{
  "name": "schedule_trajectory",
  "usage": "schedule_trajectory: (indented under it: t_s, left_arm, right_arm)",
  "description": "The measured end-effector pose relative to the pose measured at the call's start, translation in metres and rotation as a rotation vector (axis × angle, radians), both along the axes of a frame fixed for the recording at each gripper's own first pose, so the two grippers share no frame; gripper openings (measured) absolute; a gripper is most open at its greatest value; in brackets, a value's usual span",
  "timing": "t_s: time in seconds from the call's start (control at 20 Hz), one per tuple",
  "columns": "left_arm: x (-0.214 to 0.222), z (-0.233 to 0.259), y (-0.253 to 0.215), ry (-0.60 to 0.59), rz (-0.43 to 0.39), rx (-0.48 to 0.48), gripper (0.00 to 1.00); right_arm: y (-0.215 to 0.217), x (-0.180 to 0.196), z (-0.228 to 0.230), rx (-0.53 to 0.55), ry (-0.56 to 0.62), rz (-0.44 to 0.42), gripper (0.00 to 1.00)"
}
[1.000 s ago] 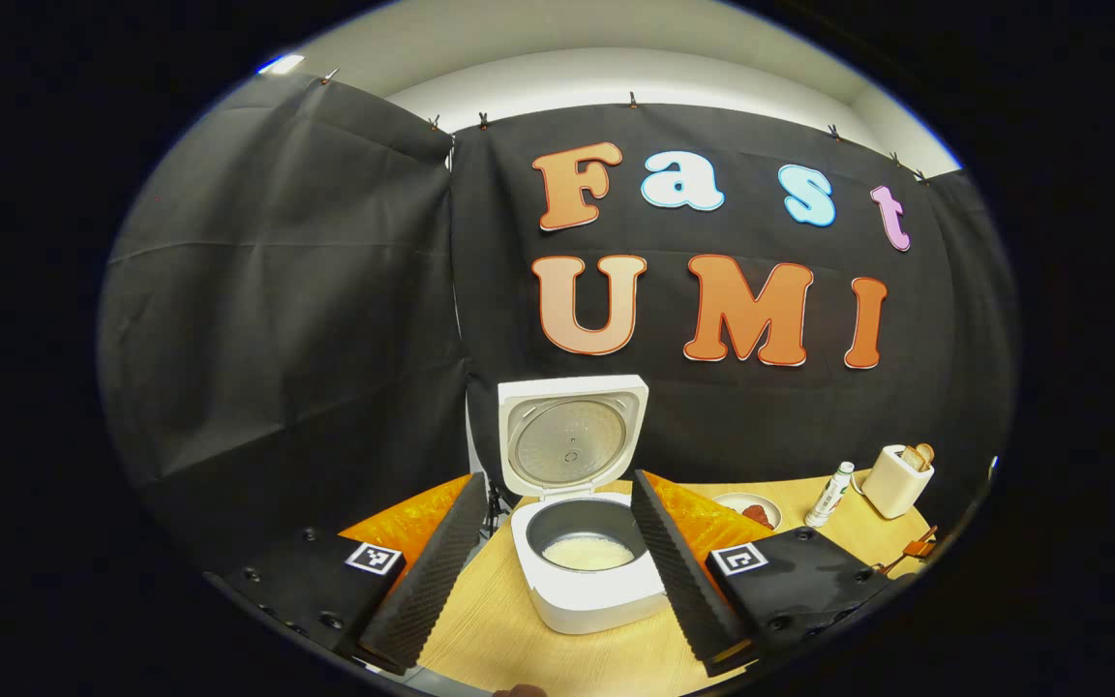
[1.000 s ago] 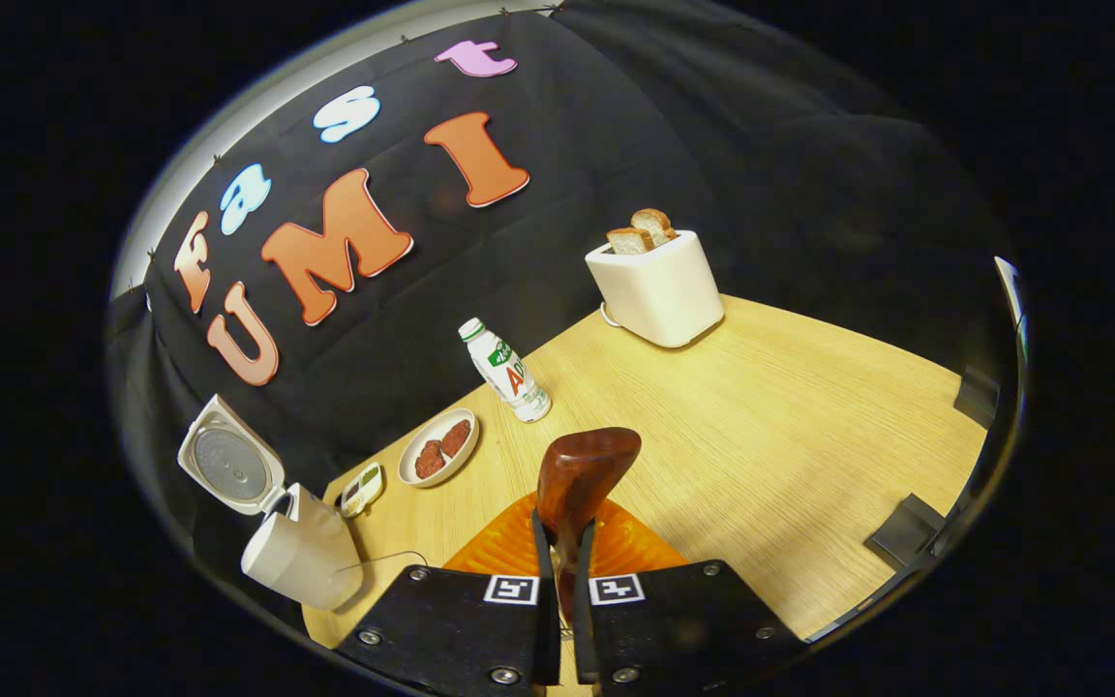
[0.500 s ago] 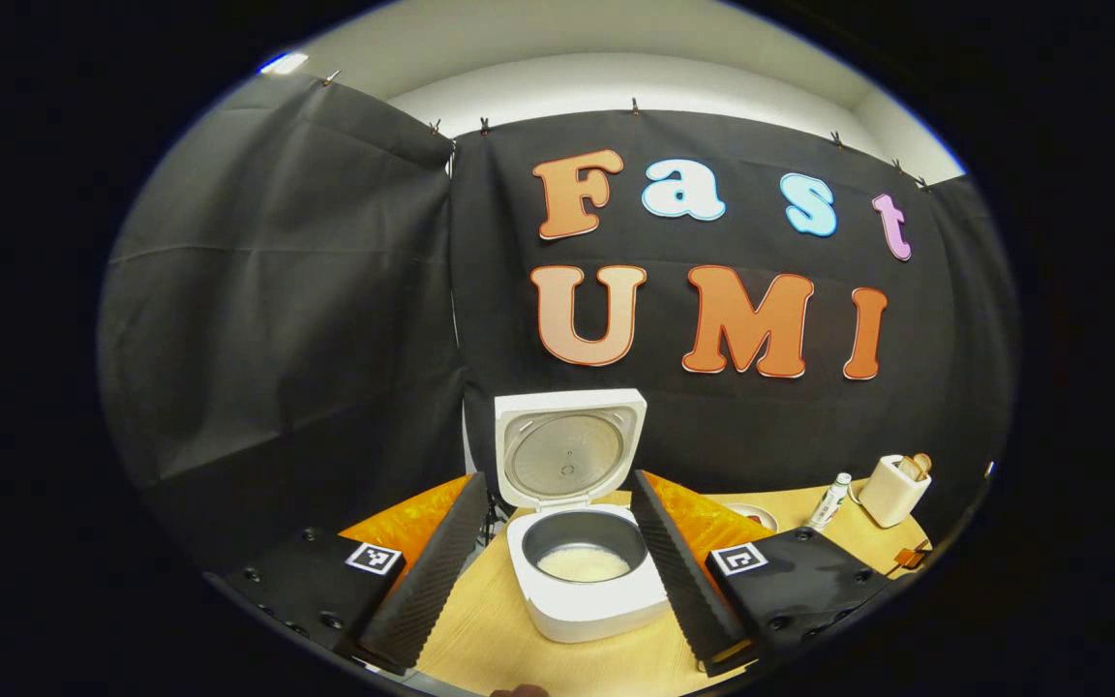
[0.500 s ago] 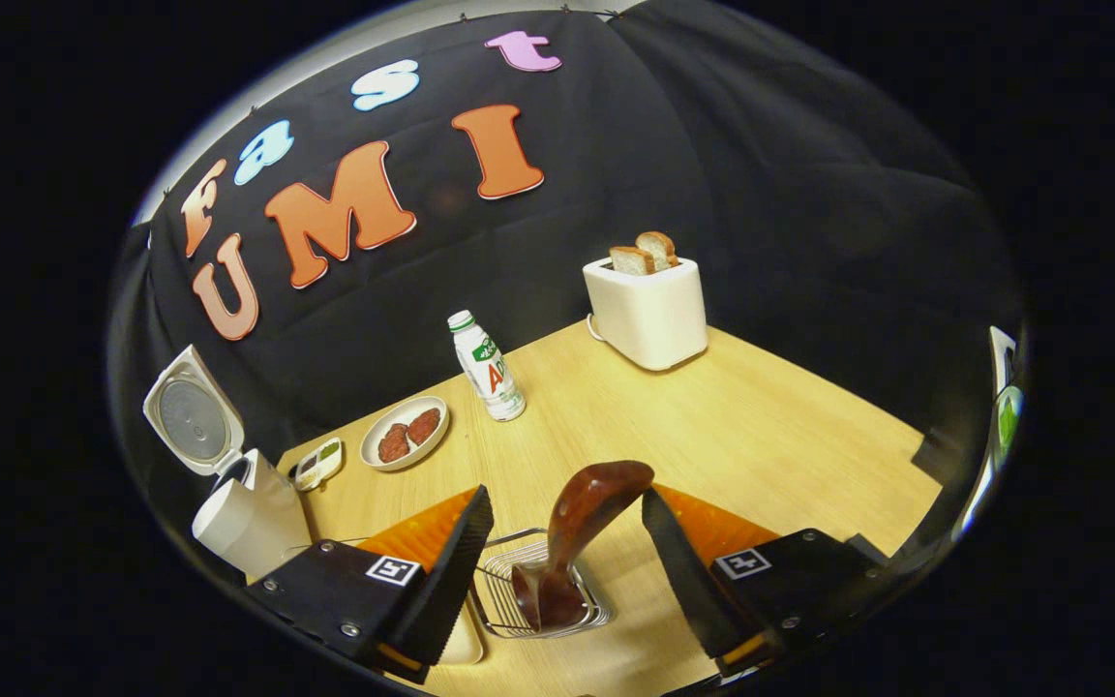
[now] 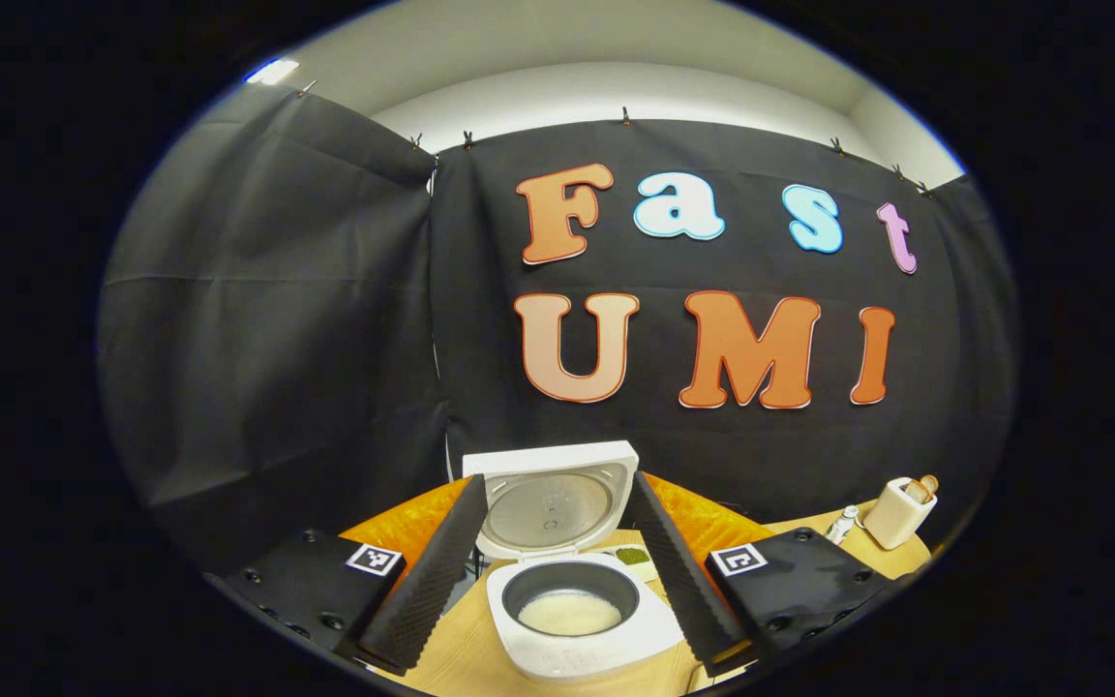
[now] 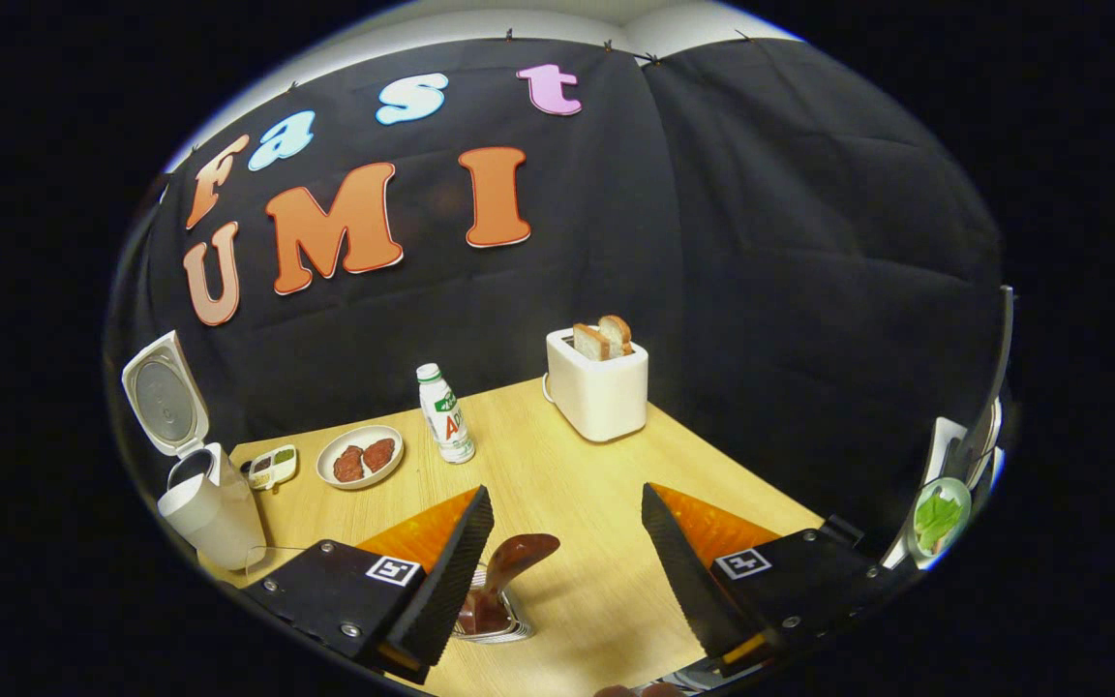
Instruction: Close the left gripper, press the button to open the rice cooker; take a wooden spoon from the chopstick holder with the right hand, scoop a spoonful of rice and pour it into the rice cooker, then put the wooden spoon back into the chopstick holder.
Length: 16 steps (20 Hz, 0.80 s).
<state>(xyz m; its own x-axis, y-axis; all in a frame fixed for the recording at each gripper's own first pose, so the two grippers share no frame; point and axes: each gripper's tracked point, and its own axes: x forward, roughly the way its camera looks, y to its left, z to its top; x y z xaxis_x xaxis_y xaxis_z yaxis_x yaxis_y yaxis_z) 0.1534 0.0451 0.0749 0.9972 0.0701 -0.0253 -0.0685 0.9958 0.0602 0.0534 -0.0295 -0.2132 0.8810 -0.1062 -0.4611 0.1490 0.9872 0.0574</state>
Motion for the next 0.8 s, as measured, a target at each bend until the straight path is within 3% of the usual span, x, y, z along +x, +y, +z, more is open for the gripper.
schedule_trajectory:
  t_s: [0.35,0.55,0.8]
  left_arm:
    - [0.098,0.022,-0.014,0.075,-0.03,-0.079,1.0]
    - [0.157,0.018,0.002,0.15,-0.003,-0.132,1.0]
    - [0.224,-0.012,0.038,0.265,0.078,-0.088,0.99]
  right_arm:
    - [-0.001,-0.002,0.046,-0.015,-0.067,-0.002,0.95]
    - [0.004,-0.004,0.052,-0.024,-0.079,0.004,0.95]
    - [0.001,-0.002,0.052,-0.076,-0.064,0.019,0.95]
